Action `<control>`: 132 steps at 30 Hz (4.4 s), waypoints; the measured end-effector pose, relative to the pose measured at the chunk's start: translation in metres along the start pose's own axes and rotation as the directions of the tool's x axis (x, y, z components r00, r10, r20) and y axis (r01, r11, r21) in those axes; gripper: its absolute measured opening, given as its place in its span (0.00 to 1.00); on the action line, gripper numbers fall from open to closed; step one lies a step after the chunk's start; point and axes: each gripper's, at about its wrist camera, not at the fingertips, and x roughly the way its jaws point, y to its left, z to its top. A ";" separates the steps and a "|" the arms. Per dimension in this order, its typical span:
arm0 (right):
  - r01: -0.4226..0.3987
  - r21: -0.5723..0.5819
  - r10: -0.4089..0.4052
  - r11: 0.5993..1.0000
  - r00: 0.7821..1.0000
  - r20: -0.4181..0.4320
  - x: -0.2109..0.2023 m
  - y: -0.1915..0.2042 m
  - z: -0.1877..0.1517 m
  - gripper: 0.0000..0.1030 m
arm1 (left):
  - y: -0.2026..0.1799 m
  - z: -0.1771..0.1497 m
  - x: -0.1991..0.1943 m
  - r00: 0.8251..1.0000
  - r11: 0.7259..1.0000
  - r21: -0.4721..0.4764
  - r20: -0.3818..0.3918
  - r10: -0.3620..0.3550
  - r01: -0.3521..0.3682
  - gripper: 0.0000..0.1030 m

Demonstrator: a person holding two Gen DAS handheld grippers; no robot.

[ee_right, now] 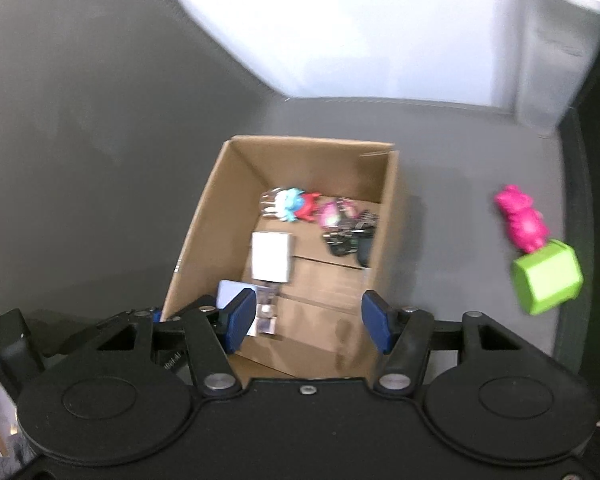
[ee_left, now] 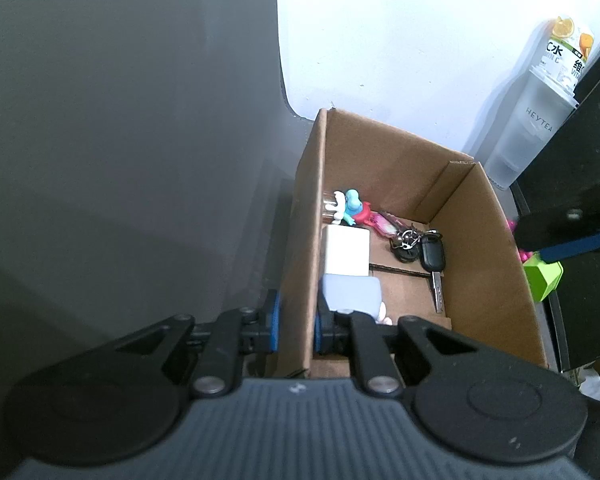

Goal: Organize rigid objects
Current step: 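Lower the lavender cube into the box and open the right gripper, then move the right tool over to the lime-green cube, then close the right gripper on the lime-green cube, then lift the lime-green cube with the right gripper and carry it over the box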

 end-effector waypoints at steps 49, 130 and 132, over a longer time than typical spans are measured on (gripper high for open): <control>0.426 -0.173 -0.428 0.888 0.903 0.026 0.032 -0.107 0.005 0.97 | 0.000 -0.001 0.005 1.000 1.000 0.005 0.005 0.003 -0.003 0.14; 0.133 -0.363 -0.125 0.922 0.991 0.046 -0.026 0.040 0.010 0.49 | 0.000 -0.002 0.004 1.000 1.000 0.001 0.002 0.002 -0.002 0.14; 0.122 -0.385 -0.123 0.915 0.992 0.022 -0.018 0.045 0.009 0.49 | 0.000 -0.002 0.004 1.000 1.000 0.001 0.002 0.002 -0.002 0.14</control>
